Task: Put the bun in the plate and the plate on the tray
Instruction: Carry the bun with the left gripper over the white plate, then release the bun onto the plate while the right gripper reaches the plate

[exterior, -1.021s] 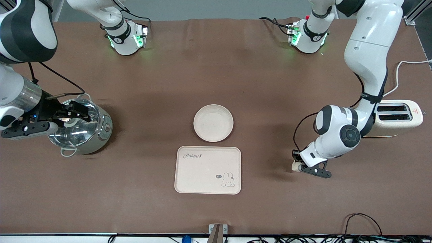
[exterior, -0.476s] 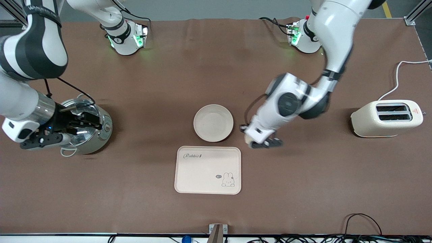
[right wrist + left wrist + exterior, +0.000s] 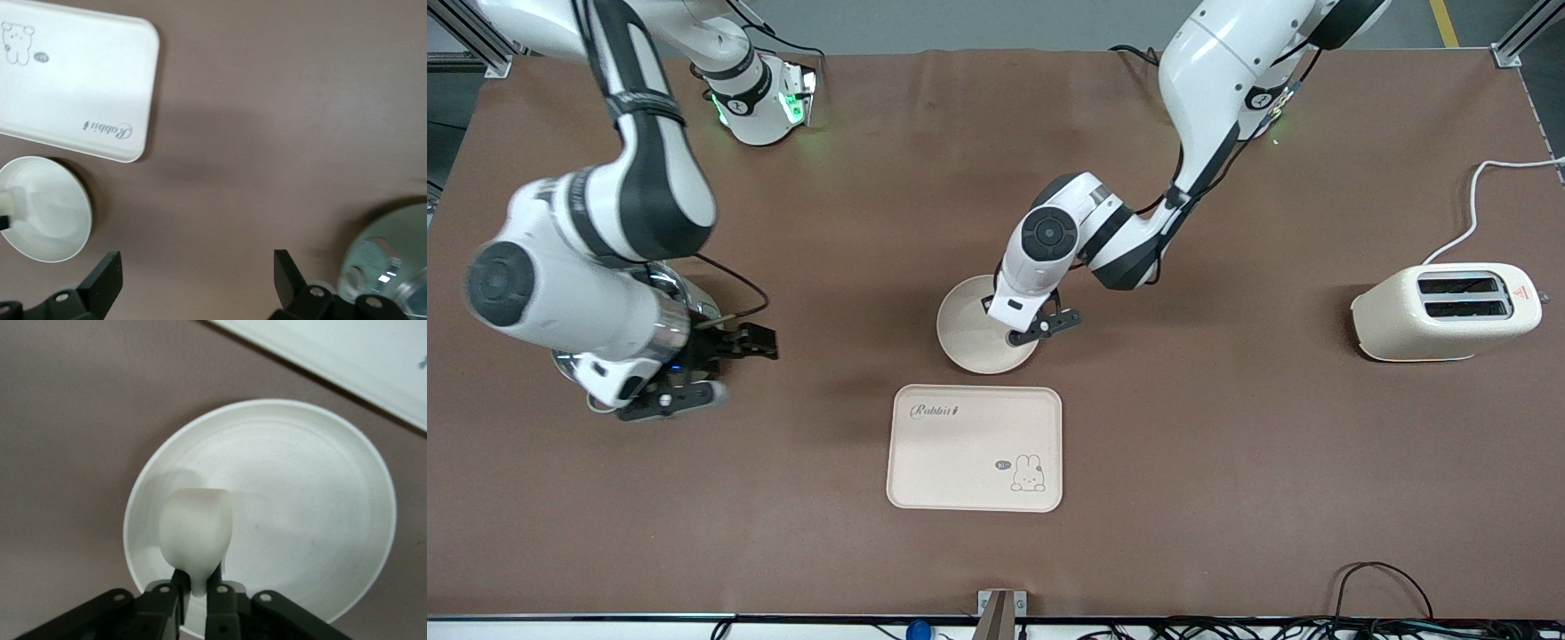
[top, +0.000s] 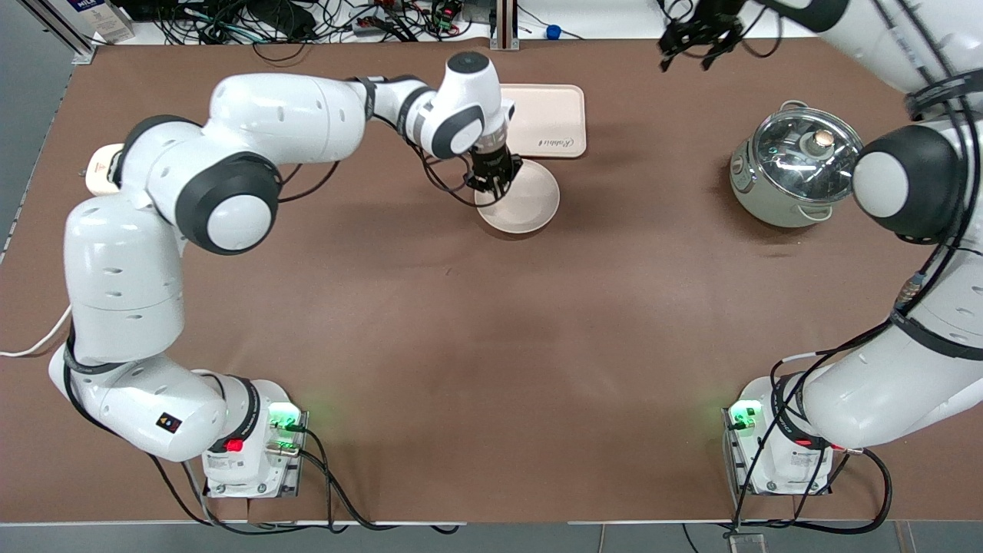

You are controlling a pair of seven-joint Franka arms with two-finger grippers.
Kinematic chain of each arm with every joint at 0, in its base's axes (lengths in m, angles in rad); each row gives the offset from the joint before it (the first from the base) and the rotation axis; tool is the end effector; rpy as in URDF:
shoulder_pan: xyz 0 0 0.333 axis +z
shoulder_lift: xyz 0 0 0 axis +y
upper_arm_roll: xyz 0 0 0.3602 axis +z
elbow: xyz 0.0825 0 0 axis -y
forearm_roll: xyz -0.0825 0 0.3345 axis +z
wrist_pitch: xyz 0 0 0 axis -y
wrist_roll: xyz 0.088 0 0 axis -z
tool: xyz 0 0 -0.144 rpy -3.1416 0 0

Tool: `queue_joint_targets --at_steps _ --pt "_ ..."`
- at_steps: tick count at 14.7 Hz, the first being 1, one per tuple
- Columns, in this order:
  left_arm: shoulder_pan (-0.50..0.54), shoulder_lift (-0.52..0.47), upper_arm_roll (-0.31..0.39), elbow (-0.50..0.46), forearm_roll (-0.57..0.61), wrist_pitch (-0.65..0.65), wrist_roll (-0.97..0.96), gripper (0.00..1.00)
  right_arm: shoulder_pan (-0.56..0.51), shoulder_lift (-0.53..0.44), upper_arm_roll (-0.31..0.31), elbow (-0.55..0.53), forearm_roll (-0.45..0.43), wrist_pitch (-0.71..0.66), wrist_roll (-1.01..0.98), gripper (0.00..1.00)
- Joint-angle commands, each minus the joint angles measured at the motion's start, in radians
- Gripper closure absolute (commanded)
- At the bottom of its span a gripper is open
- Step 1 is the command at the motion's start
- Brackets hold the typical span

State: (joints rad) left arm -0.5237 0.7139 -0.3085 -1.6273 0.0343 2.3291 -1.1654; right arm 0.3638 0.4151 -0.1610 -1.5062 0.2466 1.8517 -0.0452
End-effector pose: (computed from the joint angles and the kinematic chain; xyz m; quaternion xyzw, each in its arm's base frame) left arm 0.4854 -0.4824 0.2501 0.9779 0.1897 -0.0678 0.0557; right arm 0.6192 0.1721 0.4465 -0.9917 -0.0911 0.0381 0.0819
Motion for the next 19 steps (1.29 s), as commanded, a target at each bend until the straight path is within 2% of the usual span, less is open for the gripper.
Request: queue_joint_targets --at_steps 1,4,6,8,11,15,17,19 --pt "-0.012 0.010 0.012 0.012 0.018 0.012 -0.034 0.00 0.046 0.045 -0.008 -0.011 0.055 0.061 0.033 0.00" --pt "-0.001 -0.007 0.012 0.026 0.019 -0.003 -0.037 0.00 0.089 0.094 -0.008 -0.029 0.102 0.124 0.056 0.00" --pt "0.014 -0.045 0.020 0.044 0.033 -0.084 -0.010 0.00 0.121 0.113 -0.008 -0.031 0.106 0.142 0.096 0.00" --pt "0.071 -0.120 0.026 0.069 0.131 -0.233 0.122 0.00 0.156 0.119 -0.008 -0.057 0.135 0.161 0.117 0.00" --pt "0.204 -0.243 0.023 0.078 0.145 -0.385 0.413 0.00 0.219 0.126 -0.006 -0.187 0.187 0.340 0.117 0.00" --pt "0.373 -0.385 0.015 0.079 0.133 -0.508 0.699 0.00 0.274 0.131 0.000 -0.239 0.230 0.357 0.117 0.13" --pt "0.419 -0.442 0.012 0.078 0.130 -0.572 0.757 0.00 0.296 0.140 0.000 -0.246 0.260 0.359 0.116 0.20" --pt "0.425 -0.499 0.014 0.081 0.113 -0.637 0.782 0.00 0.332 0.155 0.001 -0.250 0.263 0.388 0.114 0.23"
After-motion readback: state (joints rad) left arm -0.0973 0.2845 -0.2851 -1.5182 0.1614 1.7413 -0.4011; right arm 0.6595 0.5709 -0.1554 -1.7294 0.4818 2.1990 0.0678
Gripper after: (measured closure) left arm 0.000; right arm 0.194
